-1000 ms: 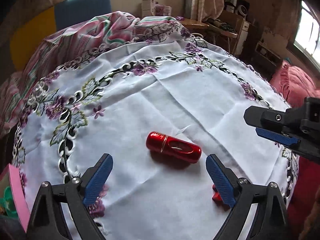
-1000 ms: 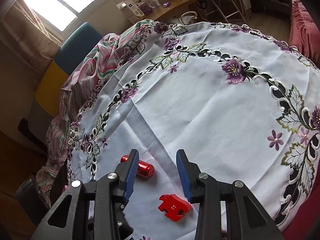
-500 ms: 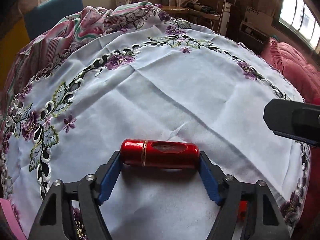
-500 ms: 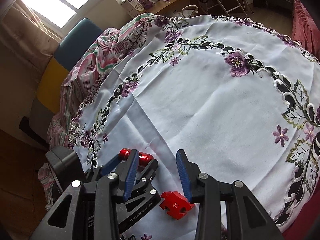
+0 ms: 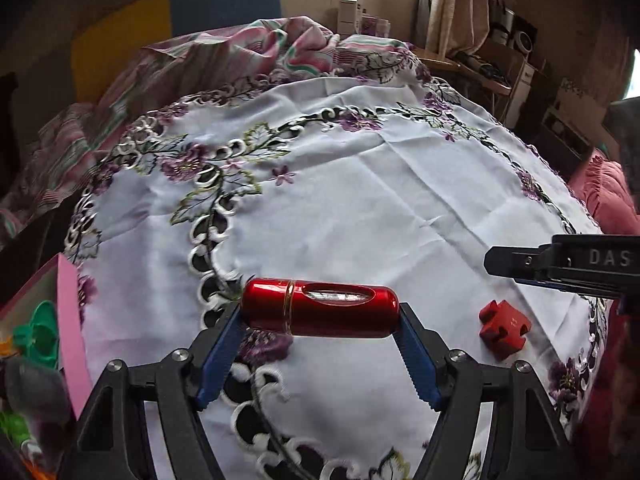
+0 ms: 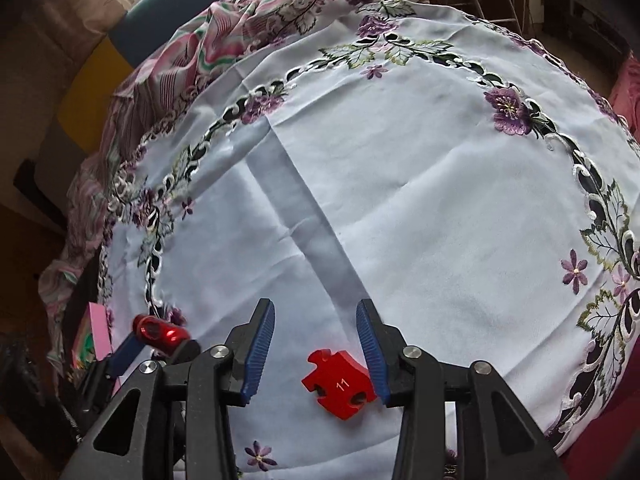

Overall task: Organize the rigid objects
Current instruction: 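Grasp the red cylinder with the left tool, then lift the red cylinder with the left tool while the right tool grasps the red puzzle piece, then carry the red cylinder into the tray and open the left tool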

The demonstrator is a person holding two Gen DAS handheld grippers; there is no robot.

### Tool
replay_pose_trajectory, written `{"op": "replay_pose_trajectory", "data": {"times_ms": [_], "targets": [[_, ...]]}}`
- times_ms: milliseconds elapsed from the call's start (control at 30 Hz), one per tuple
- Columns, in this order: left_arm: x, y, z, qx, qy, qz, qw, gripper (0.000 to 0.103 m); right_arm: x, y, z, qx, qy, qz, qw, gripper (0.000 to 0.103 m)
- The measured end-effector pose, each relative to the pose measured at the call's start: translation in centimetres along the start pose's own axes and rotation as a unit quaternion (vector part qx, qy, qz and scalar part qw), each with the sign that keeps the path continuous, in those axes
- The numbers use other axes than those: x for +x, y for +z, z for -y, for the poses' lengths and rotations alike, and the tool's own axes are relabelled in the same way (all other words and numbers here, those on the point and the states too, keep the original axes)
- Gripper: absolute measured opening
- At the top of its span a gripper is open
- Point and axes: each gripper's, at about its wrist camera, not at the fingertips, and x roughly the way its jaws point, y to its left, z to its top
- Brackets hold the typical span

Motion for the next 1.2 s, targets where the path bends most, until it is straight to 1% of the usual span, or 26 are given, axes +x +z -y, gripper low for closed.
{"op": "replay_pose_trajectory", "data": {"times_ms": [100, 233, 300, 333, 433, 567, 700, 800, 833, 867, 900, 933, 1000, 1100, 1200], "targets": [[-2.4, -1.2, -0.7, -0.007, 0.006, 0.015, 0.9998, 0.075, 0.5, -0.3, -0.4, -0.019, -0.008, -0.011, 1.0, 0.044], [-5.3, -2.7, -1.7, -0.018, 0.013, 0.031, 0.9993, 0.075, 1.8, -1.0, -0.9, -0.043, -0.019, -0.053, 0.998, 0.044], [-6.4, -3.5, -2.6, -0.03, 0.015, 0.034, 0.9989, 0.075, 2.2, -1.5, -1.4, -0.06, -0.029, -0.064, 0.996, 0.044], [-6.9, -3.9, -3.0, -0.035, 0.017, 0.034, 0.9987, 0.075, 2.4, -1.7, -1.6, -0.065, -0.032, -0.069, 0.995, 0.045], [-8.4, -5.2, -4.1, -0.047, 0.017, 0.037, 0.9981, 0.075, 2.5, -2.0, -2.1, -0.081, -0.036, -0.071, 0.994, 0.051], [-10.3, -6.6, -5.2, -0.054, 0.021, 0.046, 0.9973, 0.075, 2.5, -2.2, -2.7, -0.101, -0.053, -0.076, 0.991, 0.051], [-12.1, -7.7, -6.5, -0.065, 0.032, 0.062, 0.9954, 0.075, 1.8, -2.9, -3.9, -0.139, -0.072, -0.085, 0.984, 0.051], [-13.3, -8.2, -7.6, -0.08, 0.038, 0.071, 0.9935, 0.075, 1.8, -3.7, -4.3, -0.177, -0.108, -0.096, 0.974, 0.051], [-13.7, -8.4, -8.0, -0.084, 0.043, 0.075, 0.9927, 0.075, 2.1, -3.9, -4.4, -0.183, -0.119, -0.102, 0.971, 0.051], [-14.1, -8.6, -8.3, -0.087, 0.048, 0.079, 0.9919, 0.075, 2.4, -4.2, -4.3, -0.184, -0.124, -0.107, 0.969, 0.042], [-14.4, -8.8, -8.7, -0.089, 0.054, 0.081, 0.9912, 0.075, 2.5, -4.3, -4.2, -0.183, -0.123, -0.108, 0.969, 0.035], [-14.7, -9.1, -9.0, -0.093, 0.059, 0.082, 0.9905, 0.075, 2.3, -4.3, -4.4, -0.187, -0.123, -0.098, 0.97, 0.033], [-15.2, -9.6, -9.8, -0.1, 0.07, 0.083, 0.989, 0.075, 2.2, -4.6, -5.0, -0.195, -0.104, -0.092, 0.971, 0.033], [-15.7, -10.4, -11.0, -0.115, 0.085, 0.082, 0.9864, 0.075, 2.7, -5.5, -6.6, -0.221, -0.093, -0.083, 0.967, 0.033], [-16.2, -11.3, -12.1, -0.132, 0.096, 0.079, 0.9835, 0.075, 2.9, -6.0, -8.0, -0.233, -0.042, -0.073, 0.969, 0.033]]}}
